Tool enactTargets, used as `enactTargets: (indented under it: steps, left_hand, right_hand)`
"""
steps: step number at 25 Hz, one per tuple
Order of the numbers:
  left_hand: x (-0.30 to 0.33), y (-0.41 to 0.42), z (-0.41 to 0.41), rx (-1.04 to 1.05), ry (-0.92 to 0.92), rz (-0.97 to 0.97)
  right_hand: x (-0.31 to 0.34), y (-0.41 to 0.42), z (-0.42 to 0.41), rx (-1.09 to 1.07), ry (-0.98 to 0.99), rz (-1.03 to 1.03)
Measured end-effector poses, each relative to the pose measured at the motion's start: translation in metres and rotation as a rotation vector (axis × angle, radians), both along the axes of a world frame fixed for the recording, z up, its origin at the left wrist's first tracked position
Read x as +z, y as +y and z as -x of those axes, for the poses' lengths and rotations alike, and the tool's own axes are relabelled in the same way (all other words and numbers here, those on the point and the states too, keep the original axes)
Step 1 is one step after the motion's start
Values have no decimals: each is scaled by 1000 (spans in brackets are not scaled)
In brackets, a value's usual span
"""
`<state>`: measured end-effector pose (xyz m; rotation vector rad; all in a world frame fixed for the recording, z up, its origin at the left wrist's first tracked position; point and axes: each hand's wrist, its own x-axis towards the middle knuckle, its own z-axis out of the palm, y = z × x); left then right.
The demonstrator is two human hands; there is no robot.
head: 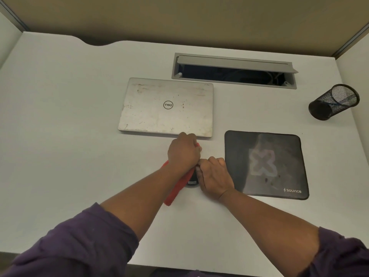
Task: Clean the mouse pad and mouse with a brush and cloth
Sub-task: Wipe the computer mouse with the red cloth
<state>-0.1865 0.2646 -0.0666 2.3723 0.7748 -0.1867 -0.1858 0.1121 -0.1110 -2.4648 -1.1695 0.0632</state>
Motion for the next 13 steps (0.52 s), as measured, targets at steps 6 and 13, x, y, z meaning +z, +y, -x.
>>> enactTargets:
  steps: [6,13]
  left_hand:
    - [-20,10,33,325,-282,150]
    - [-24,-2,63,354,-378,155]
  right_hand:
    - [-6,-2,-1,47,-62,-27]
    - [-10,-2,-2,54,-82,-6]
